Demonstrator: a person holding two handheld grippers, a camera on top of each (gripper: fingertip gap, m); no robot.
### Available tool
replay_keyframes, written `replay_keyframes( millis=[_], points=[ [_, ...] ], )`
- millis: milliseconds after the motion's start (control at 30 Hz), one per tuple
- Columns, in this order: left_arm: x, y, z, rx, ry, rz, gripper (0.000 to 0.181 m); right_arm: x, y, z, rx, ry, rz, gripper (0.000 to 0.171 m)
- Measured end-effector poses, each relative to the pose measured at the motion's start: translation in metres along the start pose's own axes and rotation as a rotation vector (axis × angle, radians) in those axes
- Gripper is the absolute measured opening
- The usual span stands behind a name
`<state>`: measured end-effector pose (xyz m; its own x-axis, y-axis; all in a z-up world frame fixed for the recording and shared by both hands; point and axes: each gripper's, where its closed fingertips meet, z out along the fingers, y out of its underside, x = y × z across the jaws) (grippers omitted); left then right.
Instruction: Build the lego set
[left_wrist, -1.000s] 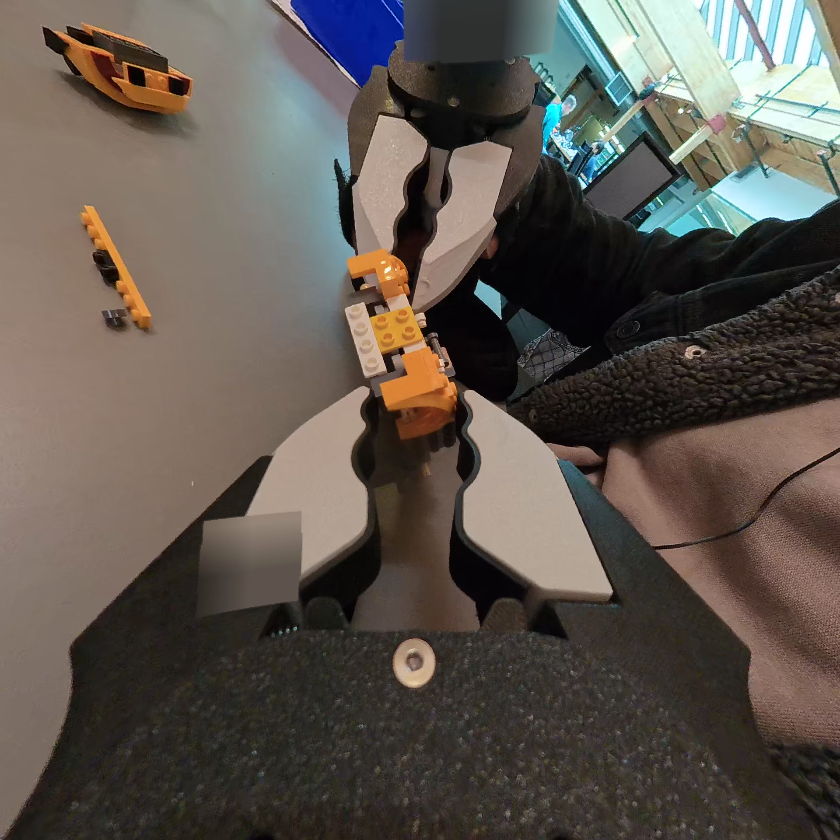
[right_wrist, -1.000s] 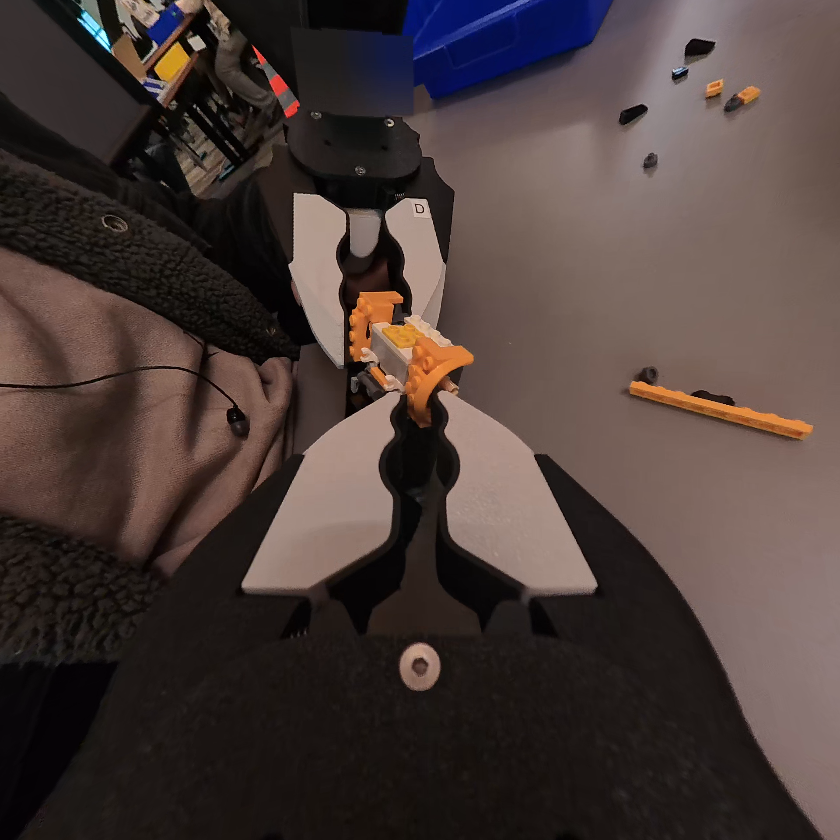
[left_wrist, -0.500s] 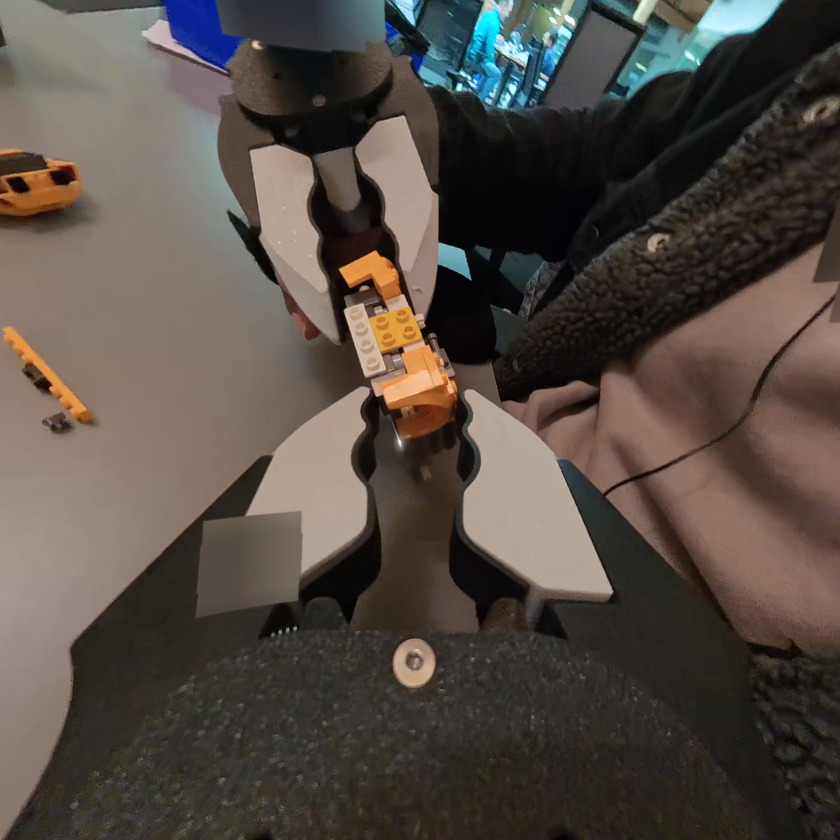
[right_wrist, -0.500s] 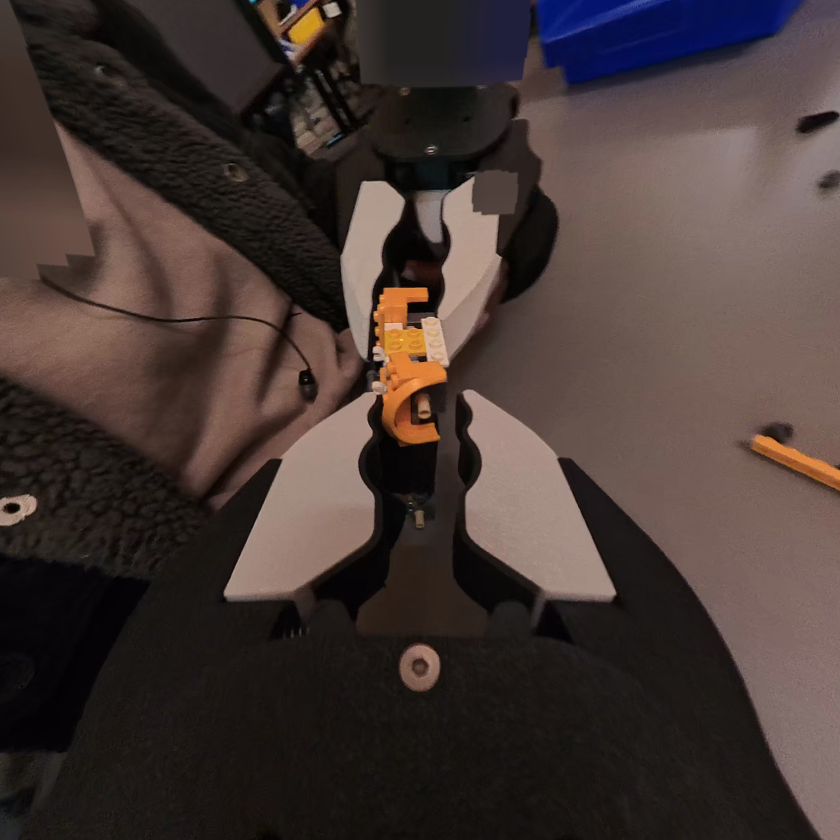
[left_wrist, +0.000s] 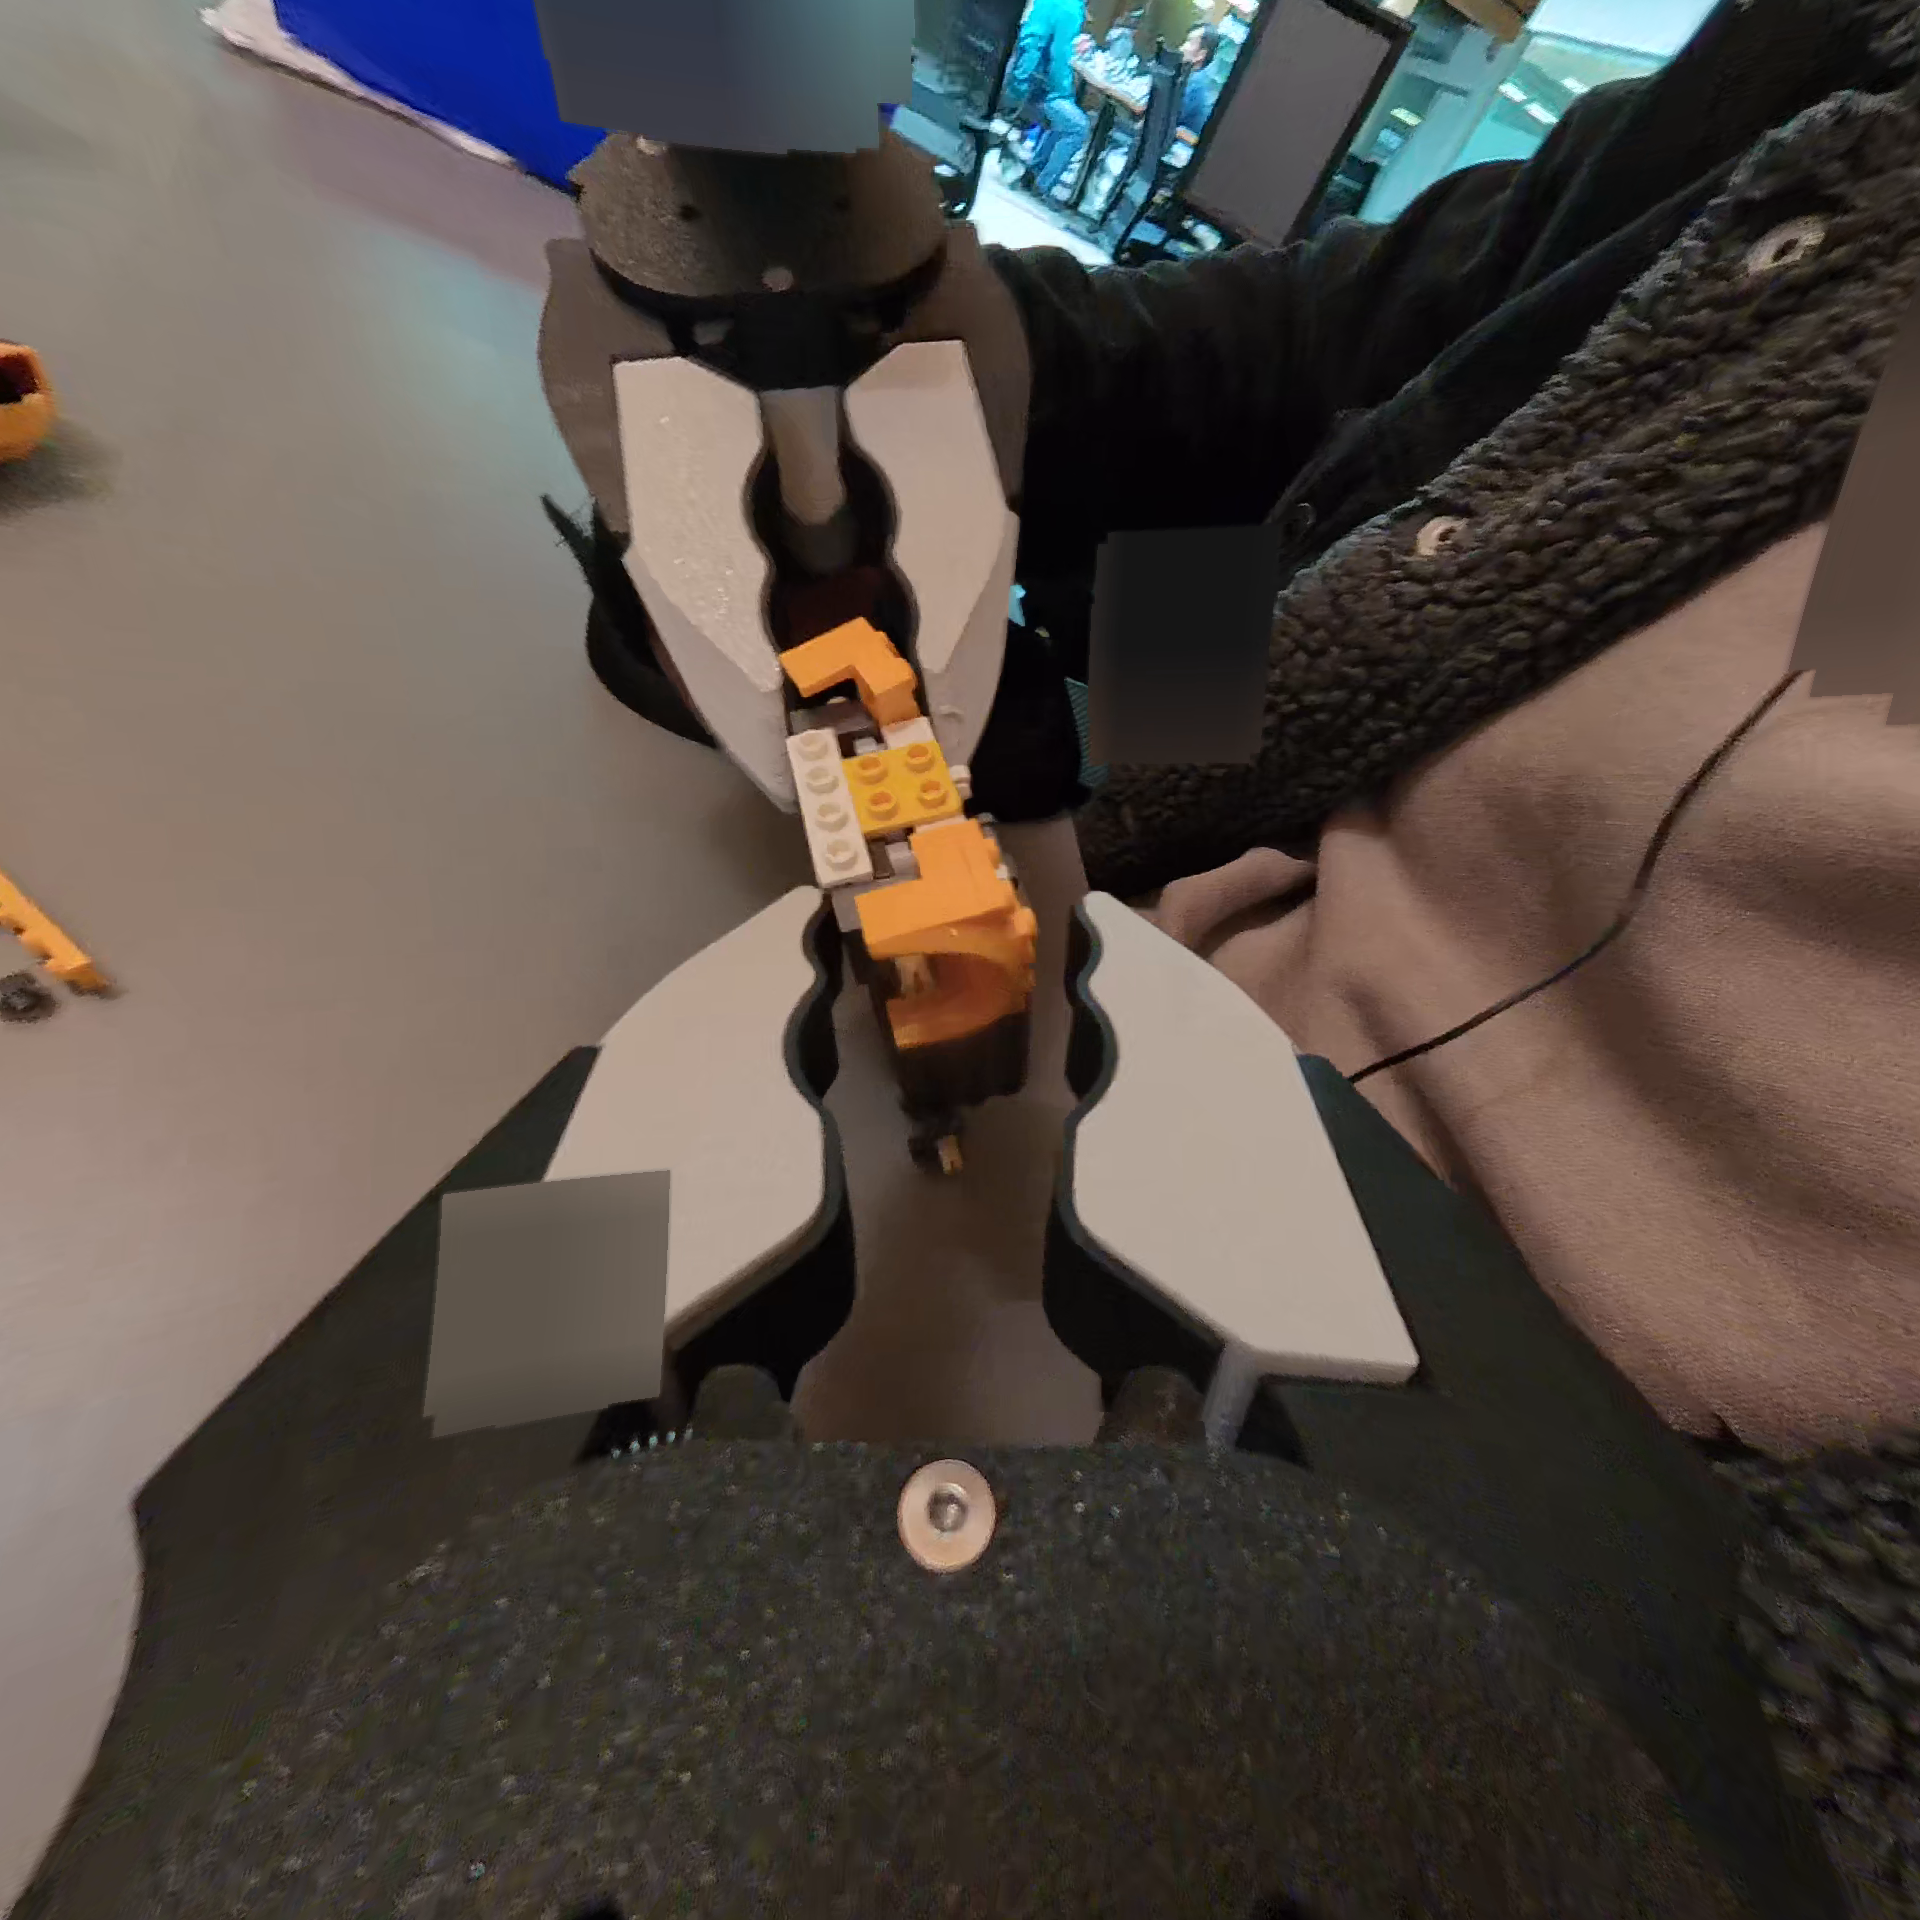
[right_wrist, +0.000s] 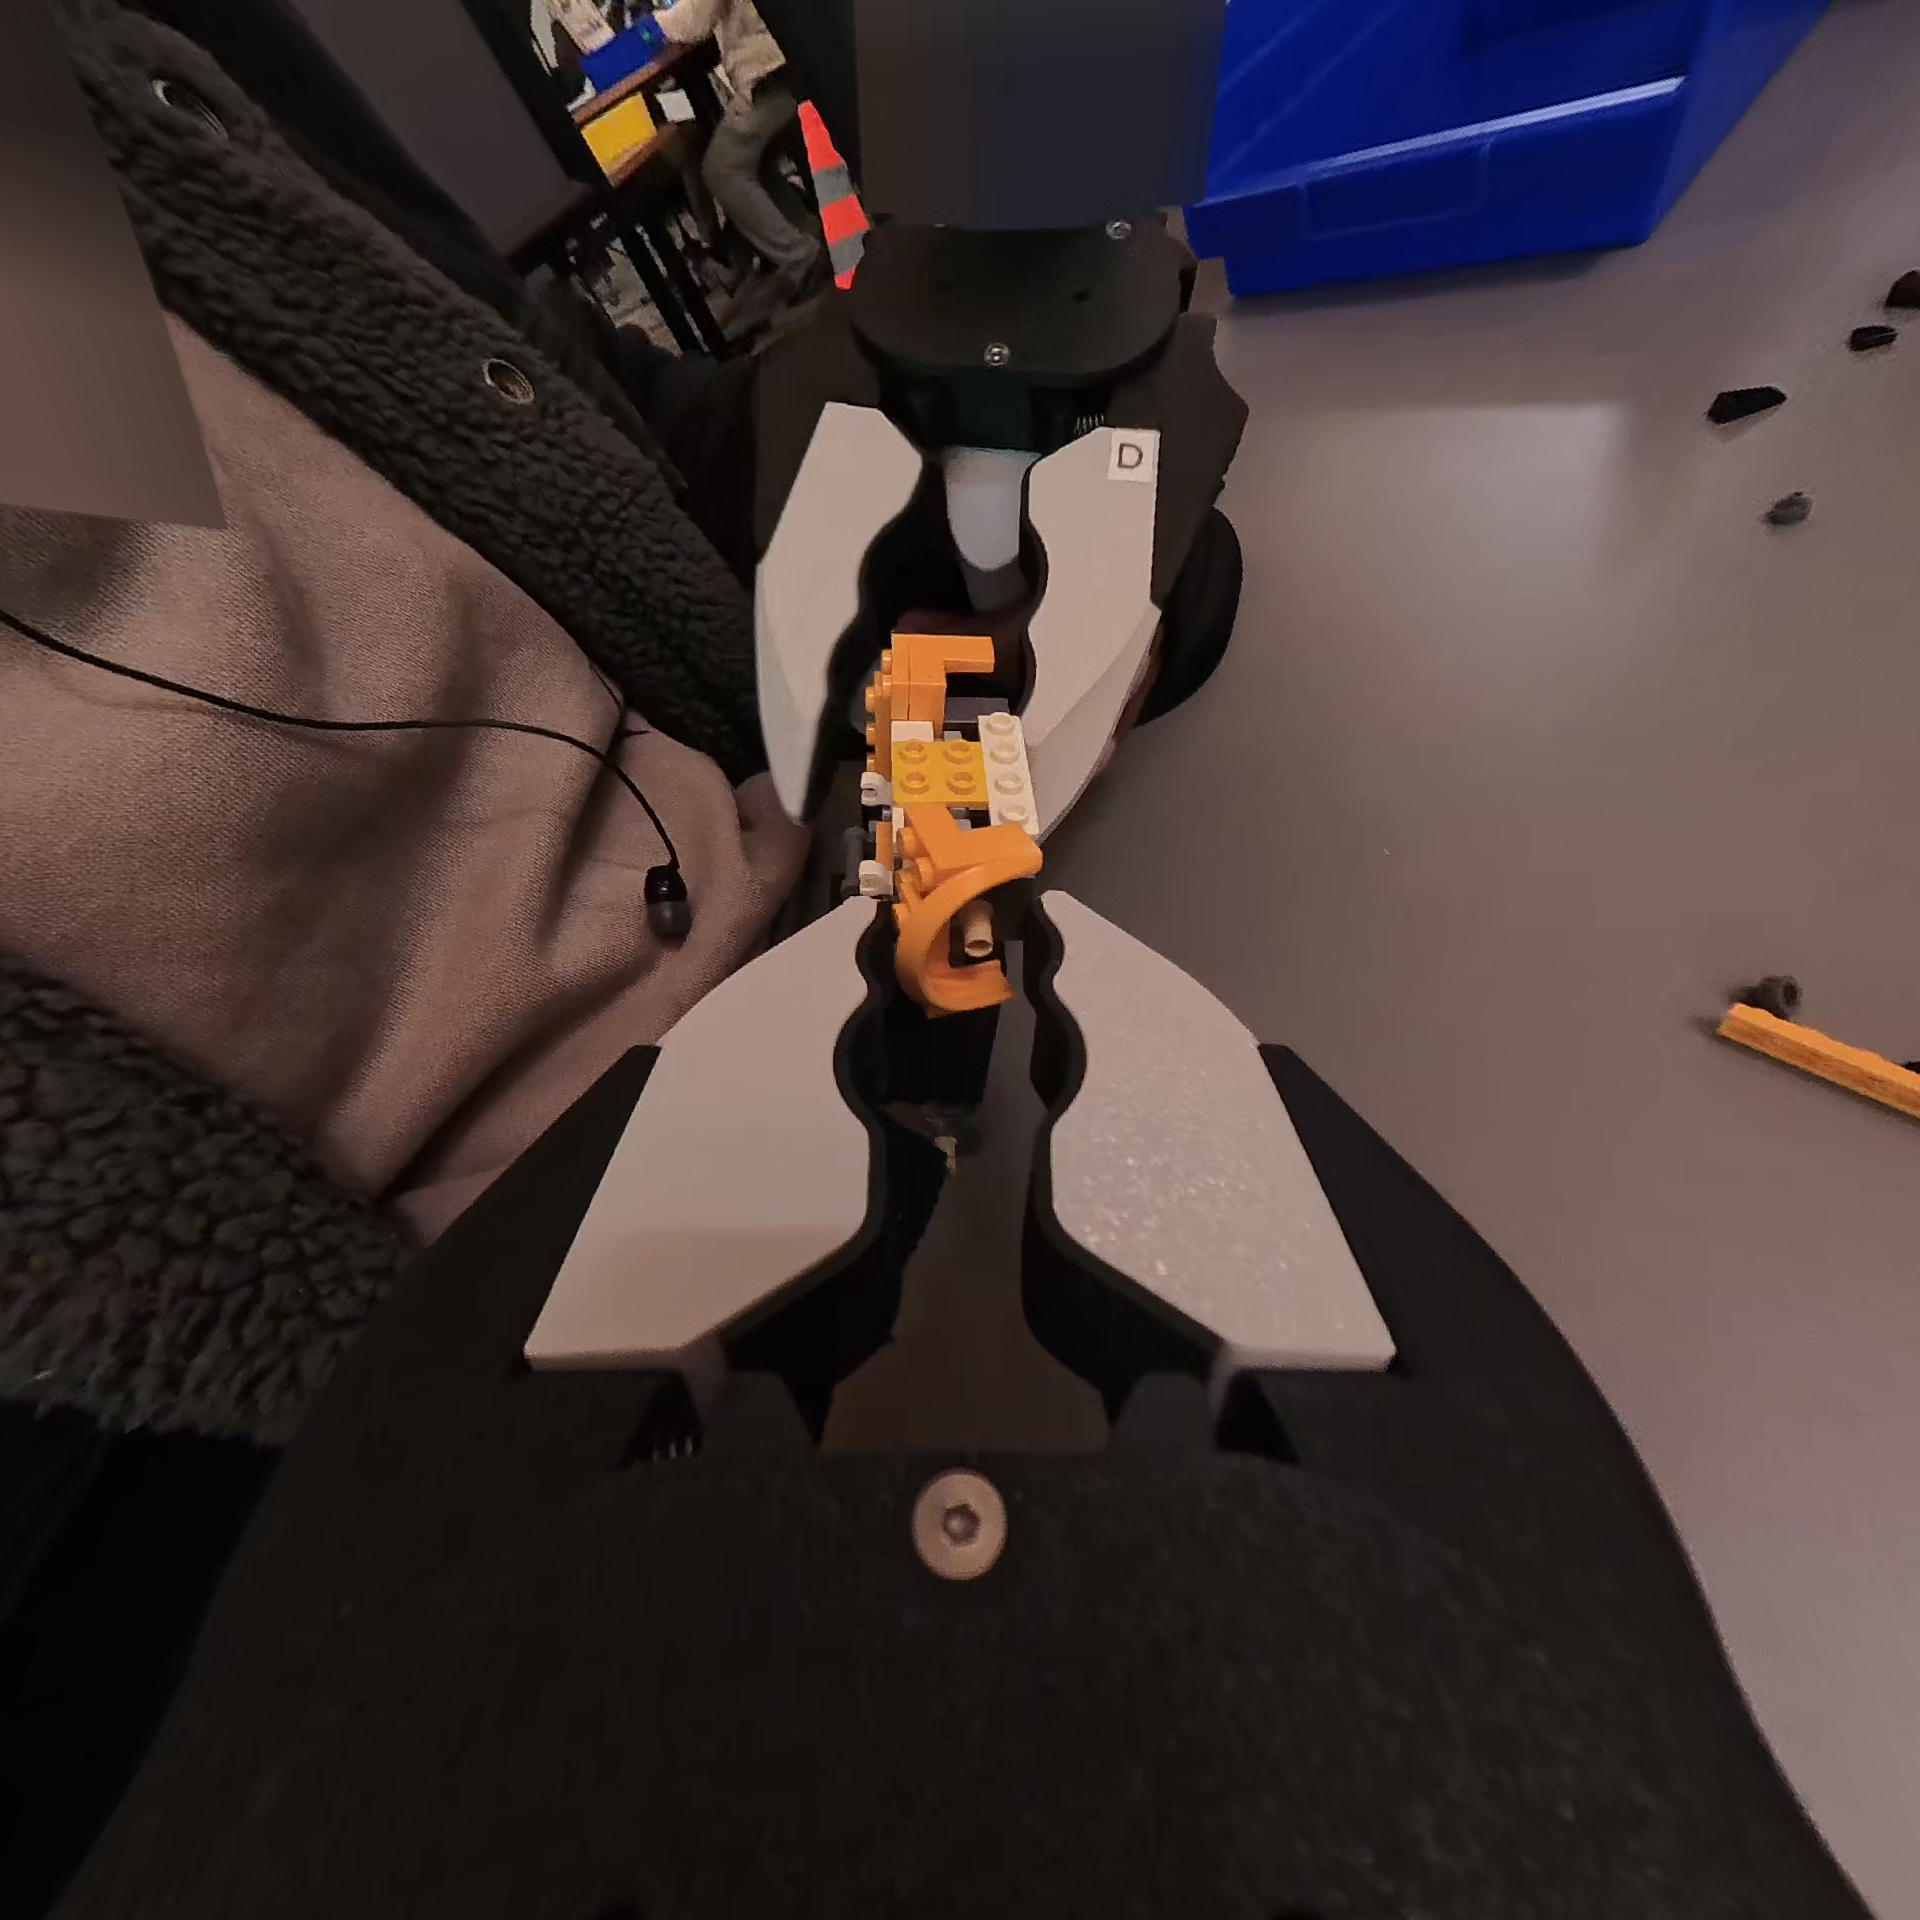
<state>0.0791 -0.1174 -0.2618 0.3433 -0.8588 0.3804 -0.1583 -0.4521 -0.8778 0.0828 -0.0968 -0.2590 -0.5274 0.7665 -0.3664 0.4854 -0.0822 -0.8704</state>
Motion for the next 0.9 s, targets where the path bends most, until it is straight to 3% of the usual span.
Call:
replay_keyframes(
  millis=[233,400,733,900],
  points=[
    [-0.006,-0.004,-0.004,-0.169,-0.028,-0.091,0.050,0.001,-0.002,0.008,-0.139,0.066,-0.103,0.020],
    [-0.011,-0.002,-0.010,-0.280,-0.072,-0.043,0.036,0.003,-0.007,0.013,-0.202,0.122,-0.160,0.020],
    [-0.021,-0.026,-0.010,0.045,-0.124,-0.056,0.033,0.014,-0.030,0.000,-0.051,0.197,-0.071,0.021],
    [-0.026,-0.044,-0.011,0.250,-0.130,-0.105,0.032,0.019,-0.043,-0.010,-0.062,0.280,-0.027,0.022]
  ],
)
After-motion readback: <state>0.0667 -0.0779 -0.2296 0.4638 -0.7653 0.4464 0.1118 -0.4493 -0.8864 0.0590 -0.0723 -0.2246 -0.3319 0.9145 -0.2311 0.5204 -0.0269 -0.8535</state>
